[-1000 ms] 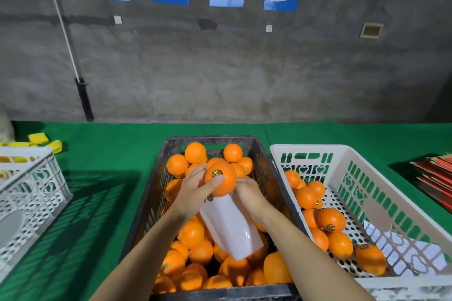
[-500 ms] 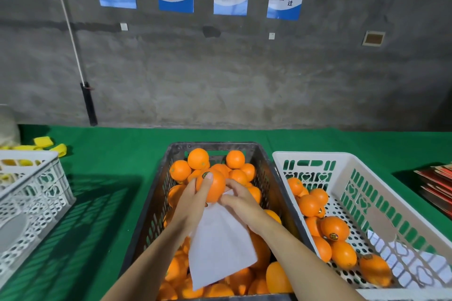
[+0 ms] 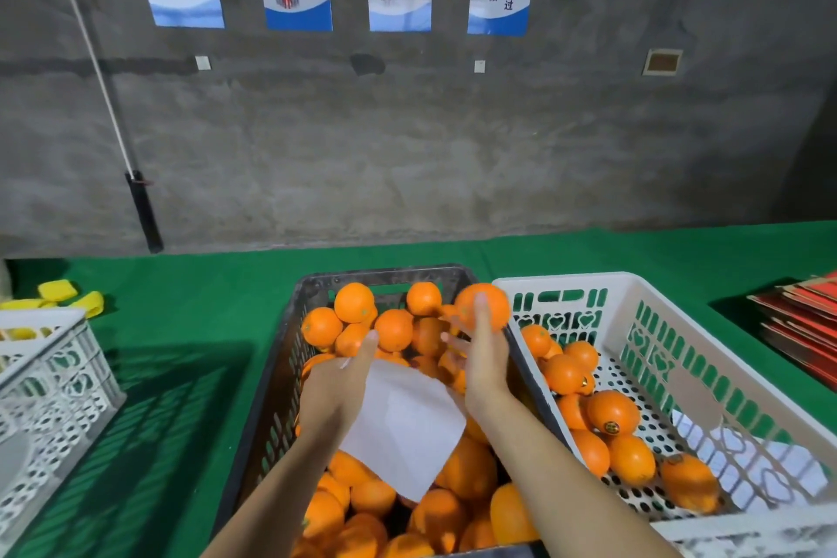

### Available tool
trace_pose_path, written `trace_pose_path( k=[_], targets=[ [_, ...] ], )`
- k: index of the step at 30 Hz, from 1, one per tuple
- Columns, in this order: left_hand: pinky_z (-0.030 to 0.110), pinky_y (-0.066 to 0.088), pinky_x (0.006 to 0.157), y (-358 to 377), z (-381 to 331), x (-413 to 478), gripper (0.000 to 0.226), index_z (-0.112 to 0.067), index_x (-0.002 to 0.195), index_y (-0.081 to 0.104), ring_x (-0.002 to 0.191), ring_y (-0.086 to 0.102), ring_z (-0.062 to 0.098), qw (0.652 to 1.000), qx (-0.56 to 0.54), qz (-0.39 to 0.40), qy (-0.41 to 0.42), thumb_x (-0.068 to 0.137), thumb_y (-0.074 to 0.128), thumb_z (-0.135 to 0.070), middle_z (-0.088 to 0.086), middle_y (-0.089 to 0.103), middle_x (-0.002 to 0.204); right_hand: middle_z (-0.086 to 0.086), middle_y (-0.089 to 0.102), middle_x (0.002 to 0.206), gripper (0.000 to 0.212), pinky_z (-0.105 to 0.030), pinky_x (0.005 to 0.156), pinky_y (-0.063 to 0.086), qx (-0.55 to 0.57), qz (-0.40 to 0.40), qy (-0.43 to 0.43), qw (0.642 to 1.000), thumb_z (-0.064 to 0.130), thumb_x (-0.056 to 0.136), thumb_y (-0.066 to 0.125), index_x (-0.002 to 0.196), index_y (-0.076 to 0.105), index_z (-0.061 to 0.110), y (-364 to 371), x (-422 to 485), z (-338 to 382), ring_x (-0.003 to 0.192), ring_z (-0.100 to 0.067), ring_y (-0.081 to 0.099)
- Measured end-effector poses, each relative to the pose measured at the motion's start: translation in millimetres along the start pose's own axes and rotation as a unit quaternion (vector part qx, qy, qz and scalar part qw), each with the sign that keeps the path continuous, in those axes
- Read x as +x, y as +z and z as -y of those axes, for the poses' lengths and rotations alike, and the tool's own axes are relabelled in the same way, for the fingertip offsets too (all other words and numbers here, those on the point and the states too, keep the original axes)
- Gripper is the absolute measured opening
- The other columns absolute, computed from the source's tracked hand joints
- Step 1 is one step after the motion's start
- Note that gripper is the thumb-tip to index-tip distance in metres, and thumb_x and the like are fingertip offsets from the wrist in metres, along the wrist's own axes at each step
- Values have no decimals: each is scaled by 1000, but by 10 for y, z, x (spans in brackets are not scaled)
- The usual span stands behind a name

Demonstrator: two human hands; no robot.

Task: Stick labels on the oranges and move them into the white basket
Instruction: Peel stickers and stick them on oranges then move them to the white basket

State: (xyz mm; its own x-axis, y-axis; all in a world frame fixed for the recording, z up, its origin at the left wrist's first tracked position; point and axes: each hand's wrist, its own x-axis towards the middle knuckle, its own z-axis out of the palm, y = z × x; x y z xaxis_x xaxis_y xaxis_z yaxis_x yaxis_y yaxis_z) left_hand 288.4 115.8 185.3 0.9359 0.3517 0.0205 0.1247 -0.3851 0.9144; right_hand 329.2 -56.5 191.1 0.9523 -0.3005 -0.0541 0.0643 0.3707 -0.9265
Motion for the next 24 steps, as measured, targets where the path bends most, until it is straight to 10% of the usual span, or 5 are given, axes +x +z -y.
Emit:
trace_pose_path(
  k=[5,12,17,24],
  targets=[
    [35,17,61,43,42,64,55,-19,61,21,54,23,18,994,-99,-45,-22,101,50,-43,-2,24,53,6,57,140,76,-36,83,56,140,-64,27,988,75,92,34,149,40,25,-146,109,94,104,-18,70],
    [34,31,56,81,11,94,47,-20,66,40,54,37,16,982,-178,-33,-53,104,35,-48,-1,41,57,10,57,124,60,-43,103,47,-159,23,-94,983,57,98,48,148,35,25,4,-2,-116,121,-18,56],
    [50,54,92,76,27,143,38,-34,111,67,102,66,28,962,-252,33,-95,100,39,-57,3,69,110,6,49,135,37,-37,104,35,-498,59,-382,776,47,90,57,121,58,28,24,-97,-282,130,-17,41],
    [53,50,101,70,-23,136,57,-28,140,54,115,63,31,956,-257,80,-116,100,33,-63,6,64,131,6,49,134,35,-33,105,27,-513,104,-460,717,54,95,56,120,63,31,18,-108,-327,129,-18,42]
  ],
)
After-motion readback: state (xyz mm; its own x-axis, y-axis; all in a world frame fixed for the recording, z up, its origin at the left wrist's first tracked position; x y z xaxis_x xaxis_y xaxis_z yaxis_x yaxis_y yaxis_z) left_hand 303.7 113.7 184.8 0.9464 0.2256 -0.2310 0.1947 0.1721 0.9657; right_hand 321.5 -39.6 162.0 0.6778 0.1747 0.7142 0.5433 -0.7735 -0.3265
